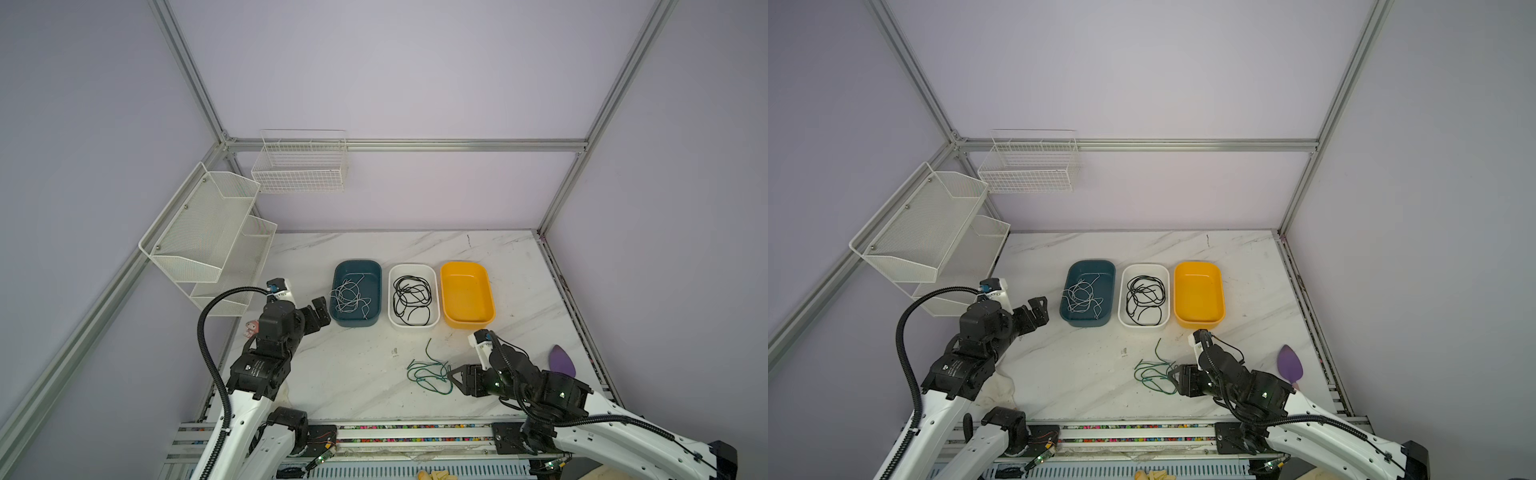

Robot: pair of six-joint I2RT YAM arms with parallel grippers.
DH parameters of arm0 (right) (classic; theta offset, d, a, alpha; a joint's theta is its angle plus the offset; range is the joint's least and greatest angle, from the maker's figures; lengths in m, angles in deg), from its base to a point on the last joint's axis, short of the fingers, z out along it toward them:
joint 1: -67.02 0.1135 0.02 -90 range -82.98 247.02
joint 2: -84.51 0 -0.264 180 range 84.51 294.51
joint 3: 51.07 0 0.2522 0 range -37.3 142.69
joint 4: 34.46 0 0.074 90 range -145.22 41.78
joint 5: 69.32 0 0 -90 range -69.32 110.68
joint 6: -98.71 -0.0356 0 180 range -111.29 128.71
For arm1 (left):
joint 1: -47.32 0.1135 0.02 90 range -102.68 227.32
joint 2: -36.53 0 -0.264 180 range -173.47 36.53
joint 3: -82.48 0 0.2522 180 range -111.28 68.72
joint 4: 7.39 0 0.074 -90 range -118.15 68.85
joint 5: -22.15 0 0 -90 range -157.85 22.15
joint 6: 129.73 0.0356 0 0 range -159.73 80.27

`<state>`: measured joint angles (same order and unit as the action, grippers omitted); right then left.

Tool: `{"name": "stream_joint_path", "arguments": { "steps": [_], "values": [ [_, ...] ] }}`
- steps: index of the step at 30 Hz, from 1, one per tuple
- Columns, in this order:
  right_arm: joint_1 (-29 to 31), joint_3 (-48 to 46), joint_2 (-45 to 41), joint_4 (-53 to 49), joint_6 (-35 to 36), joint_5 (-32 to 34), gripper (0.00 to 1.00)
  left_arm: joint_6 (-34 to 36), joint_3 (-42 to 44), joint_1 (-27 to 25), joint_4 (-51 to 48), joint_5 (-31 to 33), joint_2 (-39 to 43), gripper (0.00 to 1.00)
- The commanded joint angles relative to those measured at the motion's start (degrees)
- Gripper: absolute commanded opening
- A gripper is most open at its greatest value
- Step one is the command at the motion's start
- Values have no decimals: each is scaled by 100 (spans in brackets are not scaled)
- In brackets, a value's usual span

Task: Untangle the cables
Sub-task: 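Move the right gripper down toward the green wire on the table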

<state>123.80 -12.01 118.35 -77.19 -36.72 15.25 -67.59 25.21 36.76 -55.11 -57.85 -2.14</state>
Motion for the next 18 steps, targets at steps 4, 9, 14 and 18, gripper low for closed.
{"name": "stream_joint_path", "arguments": {
  "steps": [4, 9, 14, 18],
  "values": [
    [253, -411, 393, 616, -328, -142, 51, 137, -48, -33, 86, -95, -4, 100],
    [581, -529, 894, 1235, -511, -37, 51, 140, -53, -37, 83, -77, -25, 100],
    [676, -851, 1287, 2056, -721, -181, 50, 150, -62, -39, 74, -84, -19, 100],
    [782, -893, 1461, 2426, -795, -123, 46, 140, -59, -52, 64, -51, 9, 100]
  ]
}}
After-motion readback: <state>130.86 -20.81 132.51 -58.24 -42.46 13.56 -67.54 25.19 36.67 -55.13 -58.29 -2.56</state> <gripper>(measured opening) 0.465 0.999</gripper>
